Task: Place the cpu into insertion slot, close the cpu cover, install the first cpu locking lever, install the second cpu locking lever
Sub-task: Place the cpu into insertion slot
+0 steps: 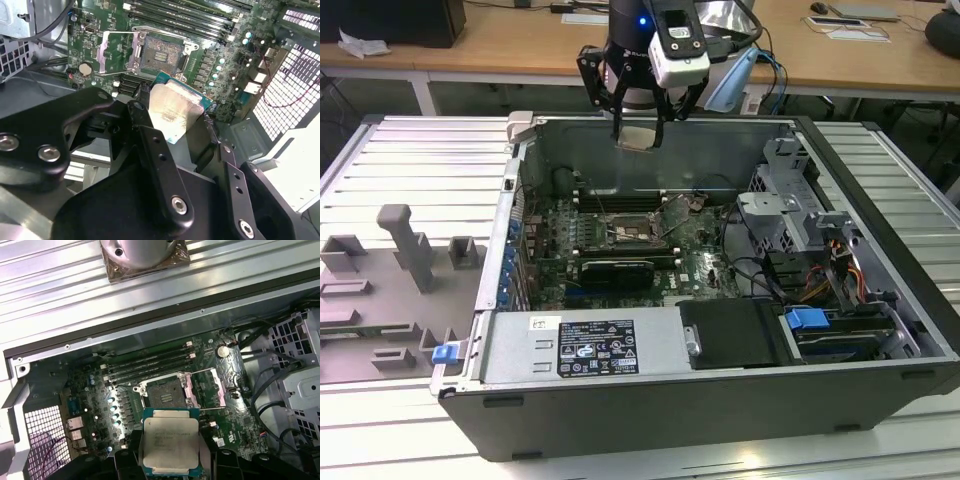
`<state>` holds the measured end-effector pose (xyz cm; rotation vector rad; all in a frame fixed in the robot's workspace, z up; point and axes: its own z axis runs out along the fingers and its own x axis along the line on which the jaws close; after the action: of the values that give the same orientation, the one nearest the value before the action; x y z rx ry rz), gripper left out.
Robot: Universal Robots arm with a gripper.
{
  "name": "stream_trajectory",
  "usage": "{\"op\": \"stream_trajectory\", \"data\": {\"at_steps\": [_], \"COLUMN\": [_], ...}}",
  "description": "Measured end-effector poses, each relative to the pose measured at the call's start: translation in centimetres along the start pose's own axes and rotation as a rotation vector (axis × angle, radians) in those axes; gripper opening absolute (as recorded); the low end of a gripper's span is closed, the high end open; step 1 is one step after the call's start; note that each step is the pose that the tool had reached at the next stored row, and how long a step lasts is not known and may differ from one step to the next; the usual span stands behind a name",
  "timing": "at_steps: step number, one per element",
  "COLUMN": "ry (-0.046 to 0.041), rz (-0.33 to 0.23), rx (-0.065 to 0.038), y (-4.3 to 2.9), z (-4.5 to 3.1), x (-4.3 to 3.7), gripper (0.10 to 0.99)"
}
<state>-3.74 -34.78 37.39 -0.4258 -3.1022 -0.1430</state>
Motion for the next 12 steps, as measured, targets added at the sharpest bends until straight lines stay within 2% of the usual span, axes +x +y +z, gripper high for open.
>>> {"op": "stream_trajectory", "data": {"at_steps": [2,6,12], "ry": [-0.0016,-0.0094,-0.0178], "rz": [0.018,0.105,0.198], "rx": [0.0,-0.002,-0.004], "y": [0.0,-0.01,-0.01], "z": [0.0,0.06,0.13], "x": [0.0,0.0,0.0], "gripper": [0.533,0.533,0.533]}}
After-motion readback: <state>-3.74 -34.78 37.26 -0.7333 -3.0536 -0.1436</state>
